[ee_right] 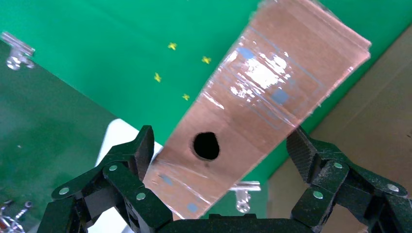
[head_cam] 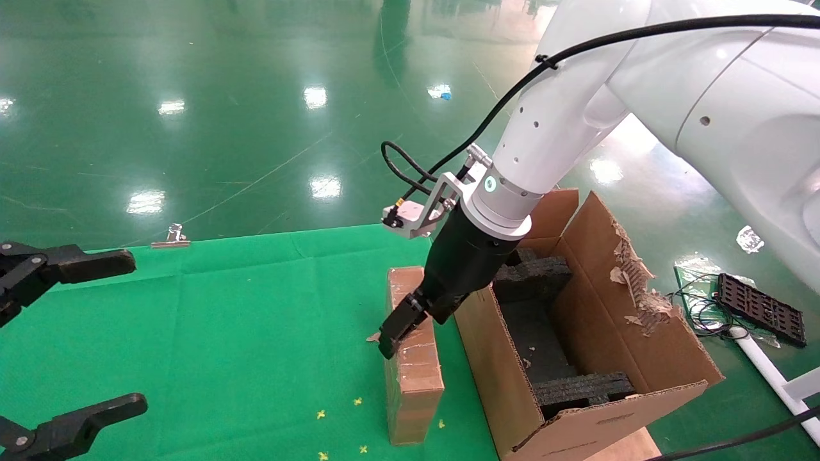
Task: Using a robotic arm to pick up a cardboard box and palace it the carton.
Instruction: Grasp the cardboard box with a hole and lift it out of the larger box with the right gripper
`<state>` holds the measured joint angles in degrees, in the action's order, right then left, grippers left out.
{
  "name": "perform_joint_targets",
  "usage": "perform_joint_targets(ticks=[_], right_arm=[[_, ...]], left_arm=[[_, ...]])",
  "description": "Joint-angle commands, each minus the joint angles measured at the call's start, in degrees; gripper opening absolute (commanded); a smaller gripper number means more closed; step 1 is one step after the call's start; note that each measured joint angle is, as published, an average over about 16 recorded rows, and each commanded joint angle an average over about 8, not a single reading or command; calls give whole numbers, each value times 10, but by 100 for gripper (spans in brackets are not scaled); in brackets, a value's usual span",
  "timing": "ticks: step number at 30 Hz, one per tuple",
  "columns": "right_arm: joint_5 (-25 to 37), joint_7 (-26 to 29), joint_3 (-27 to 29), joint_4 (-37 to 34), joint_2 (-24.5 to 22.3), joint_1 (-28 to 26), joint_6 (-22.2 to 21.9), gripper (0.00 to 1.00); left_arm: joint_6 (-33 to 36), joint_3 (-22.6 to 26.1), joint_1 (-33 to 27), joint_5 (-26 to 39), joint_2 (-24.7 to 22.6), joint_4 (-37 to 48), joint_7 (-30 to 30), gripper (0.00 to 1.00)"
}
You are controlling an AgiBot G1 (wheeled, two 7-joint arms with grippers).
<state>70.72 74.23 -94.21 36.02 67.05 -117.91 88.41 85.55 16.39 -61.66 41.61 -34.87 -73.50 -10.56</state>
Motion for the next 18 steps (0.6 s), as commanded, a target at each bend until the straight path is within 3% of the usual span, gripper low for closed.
perform_joint_targets(ticks=[1,4,6,18], right_arm=[[3,-4,-3,-6,4,2,2,0],[3,-6,-5,-7,5,1,4,0],[3,-7,-7,-6,4,1,5,0],[-1,-7,-17,7,-3,0,7,0]], left_arm=[[0,0,0,0,0,0,0,42],[0,0,0,0,0,0,0,9],[0,0,0,0,0,0,0,1],[0,1,0,-1,0,0,0,0]])
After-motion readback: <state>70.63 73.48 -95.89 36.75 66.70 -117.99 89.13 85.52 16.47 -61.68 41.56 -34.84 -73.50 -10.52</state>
